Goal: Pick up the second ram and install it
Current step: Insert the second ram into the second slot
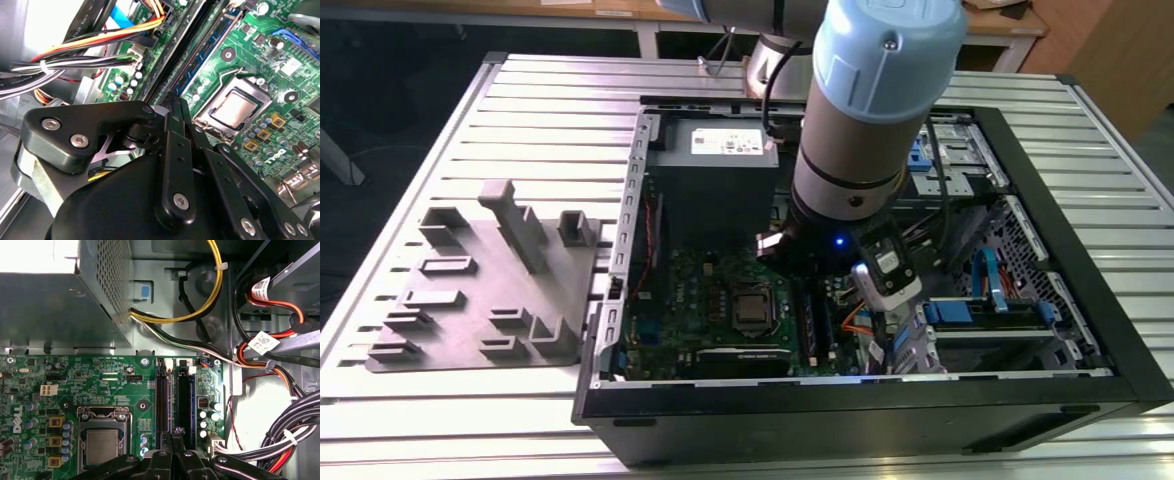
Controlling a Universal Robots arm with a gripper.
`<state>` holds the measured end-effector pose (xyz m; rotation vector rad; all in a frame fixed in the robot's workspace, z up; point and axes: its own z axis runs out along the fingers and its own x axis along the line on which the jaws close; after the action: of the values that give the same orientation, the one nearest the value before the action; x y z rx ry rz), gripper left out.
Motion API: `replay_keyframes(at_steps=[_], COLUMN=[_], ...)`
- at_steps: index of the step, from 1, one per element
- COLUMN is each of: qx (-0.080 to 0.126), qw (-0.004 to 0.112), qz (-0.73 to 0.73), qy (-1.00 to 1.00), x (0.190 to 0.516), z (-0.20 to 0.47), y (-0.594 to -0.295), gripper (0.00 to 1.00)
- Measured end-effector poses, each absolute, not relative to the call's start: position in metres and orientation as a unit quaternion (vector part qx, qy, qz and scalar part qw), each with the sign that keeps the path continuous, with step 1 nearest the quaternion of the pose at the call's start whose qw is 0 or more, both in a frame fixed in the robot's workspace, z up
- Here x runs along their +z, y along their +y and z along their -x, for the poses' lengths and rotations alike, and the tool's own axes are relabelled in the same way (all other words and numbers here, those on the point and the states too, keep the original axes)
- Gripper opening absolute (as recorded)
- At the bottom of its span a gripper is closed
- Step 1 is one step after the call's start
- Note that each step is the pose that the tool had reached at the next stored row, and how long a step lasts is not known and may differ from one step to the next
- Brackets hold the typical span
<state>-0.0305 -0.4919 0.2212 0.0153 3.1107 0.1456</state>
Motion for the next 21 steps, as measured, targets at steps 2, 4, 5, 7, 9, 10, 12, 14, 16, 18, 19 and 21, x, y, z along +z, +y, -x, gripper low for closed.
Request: replay_keyframes(at_steps=[2,4,5,7,9,10,12,14,16,18,19,21], qx=[0.047,0.047,0.047,0.047,0.047,0.047,0.047,0.047,0.047,0.047,0.047,0.047], qw=[0.014,0.014,0.014,0.014,0.014,0.014,0.014,0.014,0.014,0.014,0.014,0.014], qz=[-0.005,-0.005,-0.005,-0.005,-0.005,-0.005,-0.005,-0.005,-0.005,-0.005,-0.005,-0.005], qy=[0.999,0.999,0.999,0.999,0.999,0.999,0.999,0.999,0.999,0.999,0.999,0.999], x=[0.2211,0.2207,0.2199,0.2187,0.2182,0.2182,0.2180,0.2168,0.2159,0.2158,0.2158,0.2153], z=[0.0305,0.0305,0.0305,0.0305,0.0305,0.0305,0.0305,0.0305,0.0305,0.0305,0.0305,0.0305], y=[-0.4919,-0.4919,-0.4918,-0.4919,-0.4919,-0.4920,-0.4919,-0.4918,-0.4919,-0.4919,-0.4919,-0.4919], gripper=[0.08,0.08,0.08,0.08,0.08,0.08,0.08,0.08,0.08,0.08,0.08,0.08])
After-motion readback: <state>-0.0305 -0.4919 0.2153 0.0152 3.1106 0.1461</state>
